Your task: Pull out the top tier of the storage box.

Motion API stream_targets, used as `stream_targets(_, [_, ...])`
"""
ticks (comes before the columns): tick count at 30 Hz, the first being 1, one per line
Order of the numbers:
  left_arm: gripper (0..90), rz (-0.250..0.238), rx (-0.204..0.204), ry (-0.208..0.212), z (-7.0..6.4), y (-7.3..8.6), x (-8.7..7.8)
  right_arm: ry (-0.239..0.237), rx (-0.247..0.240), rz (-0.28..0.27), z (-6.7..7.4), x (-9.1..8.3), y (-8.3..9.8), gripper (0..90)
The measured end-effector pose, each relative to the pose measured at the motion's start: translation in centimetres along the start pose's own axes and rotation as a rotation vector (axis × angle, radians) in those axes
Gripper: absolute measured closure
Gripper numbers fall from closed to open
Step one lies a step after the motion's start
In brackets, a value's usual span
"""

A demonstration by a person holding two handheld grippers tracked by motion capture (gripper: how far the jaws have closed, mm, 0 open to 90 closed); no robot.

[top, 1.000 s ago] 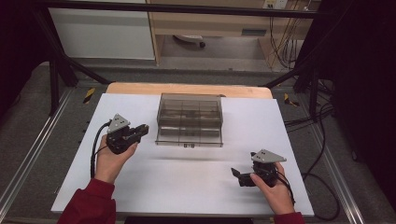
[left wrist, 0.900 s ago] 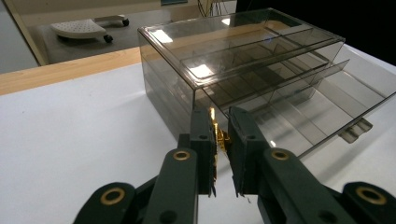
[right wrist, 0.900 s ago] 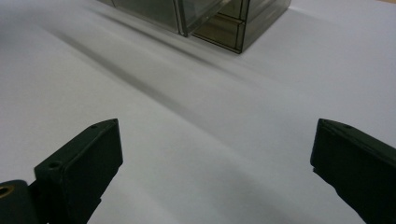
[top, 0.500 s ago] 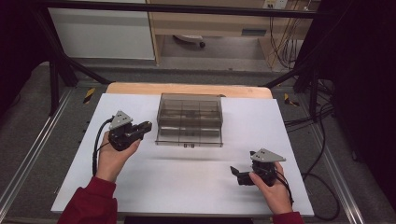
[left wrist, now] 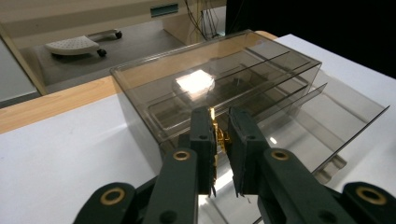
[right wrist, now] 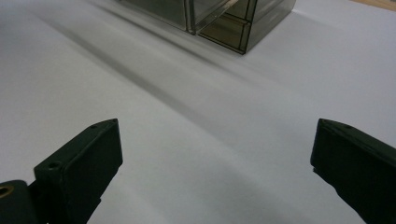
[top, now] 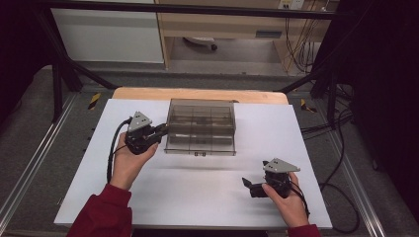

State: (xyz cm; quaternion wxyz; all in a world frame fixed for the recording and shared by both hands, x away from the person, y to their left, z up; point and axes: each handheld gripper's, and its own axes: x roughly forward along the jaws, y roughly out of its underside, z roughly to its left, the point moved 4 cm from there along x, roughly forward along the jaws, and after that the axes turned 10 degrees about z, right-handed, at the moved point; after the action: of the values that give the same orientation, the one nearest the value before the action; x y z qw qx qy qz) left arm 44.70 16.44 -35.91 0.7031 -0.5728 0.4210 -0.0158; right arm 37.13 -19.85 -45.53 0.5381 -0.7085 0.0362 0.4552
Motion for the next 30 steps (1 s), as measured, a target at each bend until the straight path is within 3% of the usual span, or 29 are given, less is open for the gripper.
stream_targets(9, [80.7,-0.004,0.001,0.052,-1.1,-1.2,0.6,0.0,-0.001,-0.005,0.0,-0.1,-0.1,2.6])
stream_targets(12, [80.7,0.001,0.023,0.062,-1.5,-1.6,0.9,-0.003,-0.007,-0.005,0.2,0.0,-0.1,2.5])
stream_targets(22, [80.7,0.029,0.065,0.057,-3.4,-2.3,1.6,-0.003,0.001,-0.013,0.1,-0.2,-0.1,2.4])
stream_targets(30, [80.7,0.027,0.069,0.065,-3.7,-2.7,2.2,-0.009,-0.003,-0.012,0.1,-0.1,-0.2,2.4])
